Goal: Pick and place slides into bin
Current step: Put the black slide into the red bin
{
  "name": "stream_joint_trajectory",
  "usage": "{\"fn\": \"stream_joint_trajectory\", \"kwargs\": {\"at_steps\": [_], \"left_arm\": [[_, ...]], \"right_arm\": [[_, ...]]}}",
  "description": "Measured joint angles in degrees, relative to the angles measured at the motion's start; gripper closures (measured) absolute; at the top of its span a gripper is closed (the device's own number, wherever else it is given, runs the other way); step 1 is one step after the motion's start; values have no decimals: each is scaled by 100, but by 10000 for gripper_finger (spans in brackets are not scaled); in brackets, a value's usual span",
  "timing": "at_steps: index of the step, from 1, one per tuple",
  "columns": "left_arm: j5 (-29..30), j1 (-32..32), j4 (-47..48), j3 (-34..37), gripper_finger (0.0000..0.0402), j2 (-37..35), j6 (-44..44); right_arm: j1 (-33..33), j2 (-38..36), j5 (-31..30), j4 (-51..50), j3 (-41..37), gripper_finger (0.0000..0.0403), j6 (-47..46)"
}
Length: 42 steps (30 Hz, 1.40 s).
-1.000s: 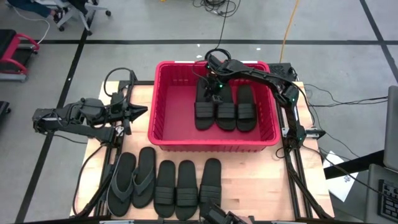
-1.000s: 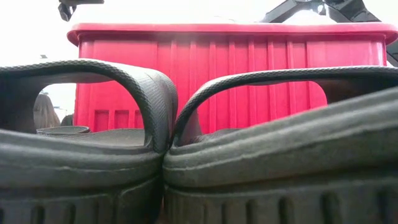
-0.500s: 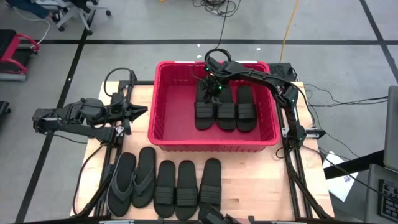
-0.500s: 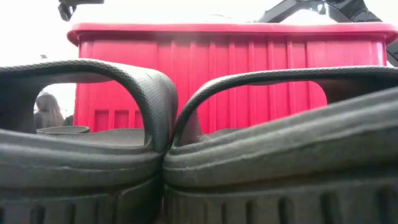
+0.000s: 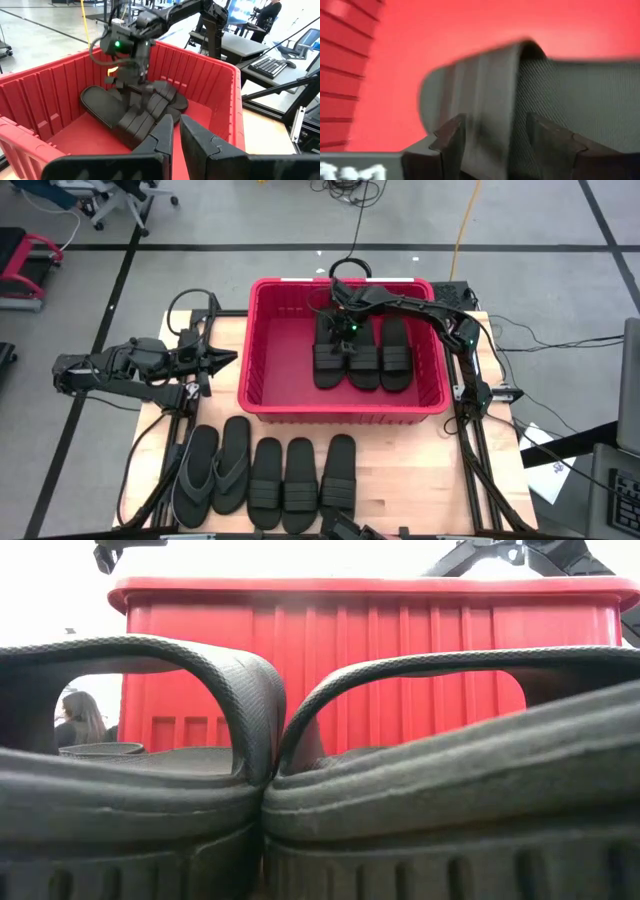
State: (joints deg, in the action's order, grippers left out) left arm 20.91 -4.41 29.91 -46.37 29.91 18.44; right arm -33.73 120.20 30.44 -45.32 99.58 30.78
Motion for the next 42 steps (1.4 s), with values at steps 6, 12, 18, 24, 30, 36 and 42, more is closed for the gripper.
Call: {"fn": "stream_joint_trajectory", "kwargs": {"at_steps": [6,12,18,24,30,36,42], "left_arm": [[0,1,0,0,369,0,0],[0,1,0,0,369,2,0],[1,-1,0,0,369,2,0],[2,-2,0,0,369,0,10],[1,-2,0,0,369,2,31],[2,1,-1,0,369,0,35],[2,0,0,0,369,2,36]], "right_arm": [[-5,-7,365,439,-446,216,-328],[-2,-2,914,426,-470,296,-271],[-27,9,1356,384,-471,391,-334],[-34,9,1509,273,-471,397,-240],[-25,9,2204,47,-471,399,26],[-29,9,2036,11,-471,400,58],[-23,9,1491,37,-471,401,164]]}}
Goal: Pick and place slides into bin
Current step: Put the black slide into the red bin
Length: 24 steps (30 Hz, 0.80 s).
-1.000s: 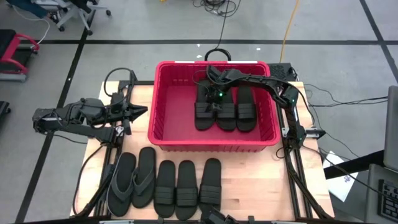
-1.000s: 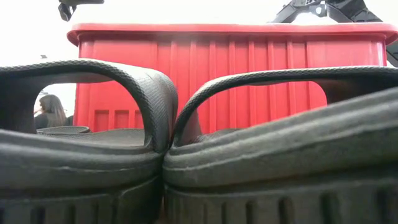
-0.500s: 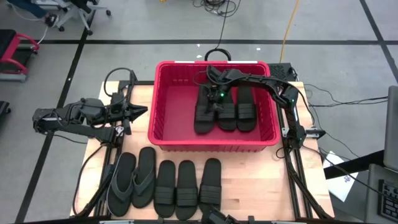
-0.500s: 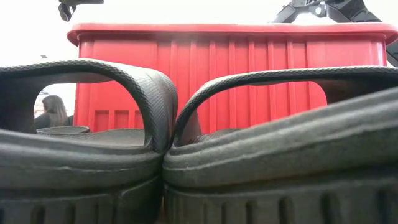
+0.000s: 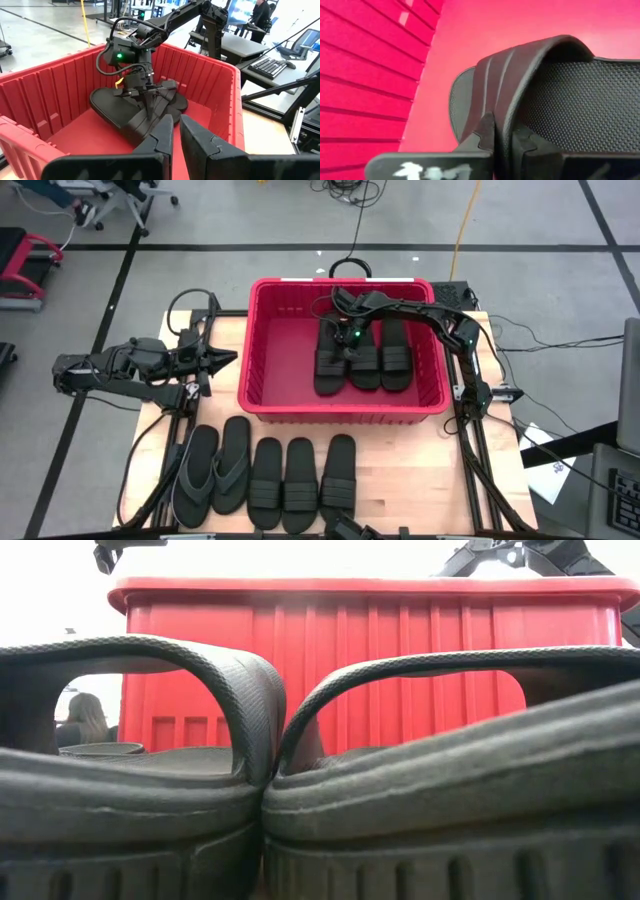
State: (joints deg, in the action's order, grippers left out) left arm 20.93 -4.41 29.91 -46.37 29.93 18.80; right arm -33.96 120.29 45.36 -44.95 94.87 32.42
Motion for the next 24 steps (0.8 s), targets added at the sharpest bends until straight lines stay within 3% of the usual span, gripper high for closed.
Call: {"fn": "stream_joint_trajectory", "kwargs": {"at_steps": [8,17,24], "left_arm": [[0,-1,0,0,369,0,16],[0,-1,-2,0,369,0,86],[0,1,-4,0,369,0,91]], "right_arm": [[66,0,-170,250,1,400,275],[71,59,404,238,-224,400,175],[64,50,339,385,-474,400,143]]}}
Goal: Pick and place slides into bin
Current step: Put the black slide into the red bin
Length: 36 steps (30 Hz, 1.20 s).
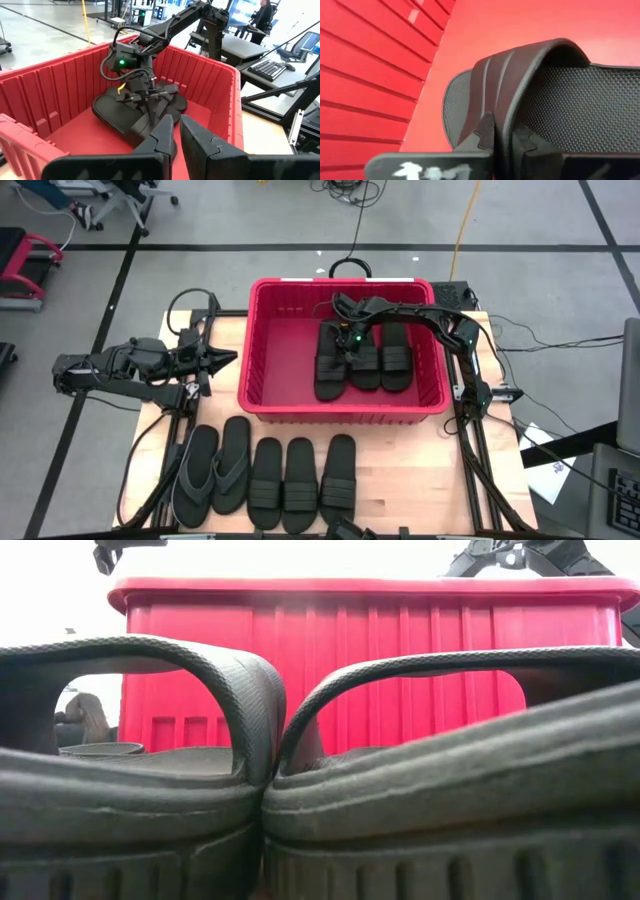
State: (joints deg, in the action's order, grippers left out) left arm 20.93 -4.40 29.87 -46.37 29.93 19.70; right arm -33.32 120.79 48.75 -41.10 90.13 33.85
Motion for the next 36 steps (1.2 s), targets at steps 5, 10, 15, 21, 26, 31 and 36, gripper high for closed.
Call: {"fn": "stream_joint_trajectory", "kwargs": {"at_steps": [5,10,15,21,26,31,36], "left_arm": [[1,0,0,0,369,0,0],[2,-2,-2,0,369,0,3],[2,0,-2,0,369,0,9],[2,0,-2,0,369,0,9],[2,-1,-2,1,369,0,-57],[2,-1,-2,0,369,0,-58],[2,-1,-2,0,369,0,-63]], "right_arm": [[2,0,-11,166,13,400,-33],[-31,0,-46,265,13,400,-37],[-32,3,-161,321,11,399,-32],[-33,7,-218,341,11,399,50],[-35,7,-214,341,11,399,-46],[-54,9,-212,354,11,399,-322],[-76,10,-402,367,9,399,-423]]}}
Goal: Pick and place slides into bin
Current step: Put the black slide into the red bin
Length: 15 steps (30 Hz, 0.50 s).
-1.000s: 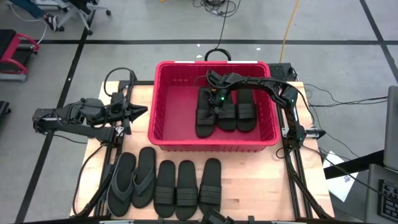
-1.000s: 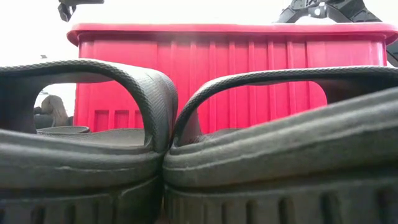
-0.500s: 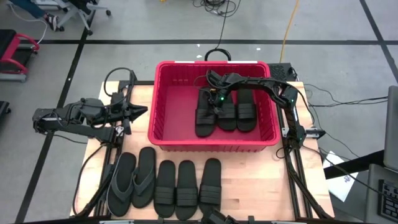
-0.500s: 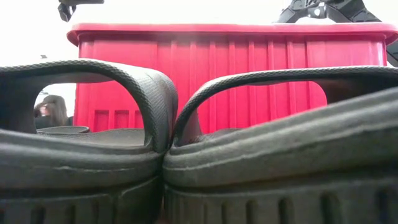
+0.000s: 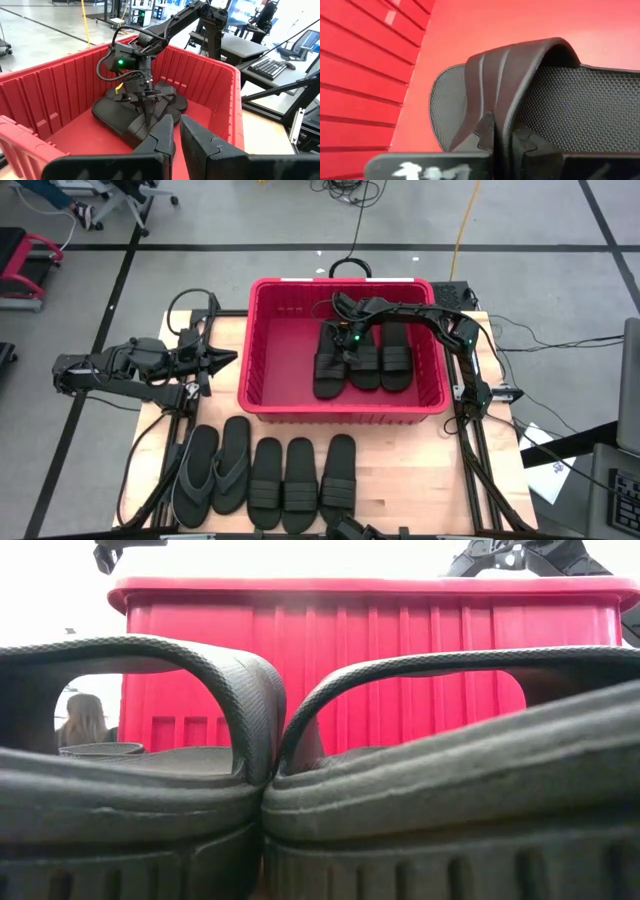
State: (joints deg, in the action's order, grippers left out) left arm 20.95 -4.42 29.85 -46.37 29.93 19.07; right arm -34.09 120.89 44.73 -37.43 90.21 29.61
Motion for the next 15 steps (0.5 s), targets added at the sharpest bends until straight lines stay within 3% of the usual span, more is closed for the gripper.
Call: {"fn": "stream_joint_trajectory", "kwargs": {"at_steps": [10,15], "left_arm": [[0,-1,-2,1,369,0,-56],[0,1,-2,0,369,0,-37]], "right_arm": [[23,0,-429,150,0,395,250],[23,1,-535,226,0,357,158]]}}
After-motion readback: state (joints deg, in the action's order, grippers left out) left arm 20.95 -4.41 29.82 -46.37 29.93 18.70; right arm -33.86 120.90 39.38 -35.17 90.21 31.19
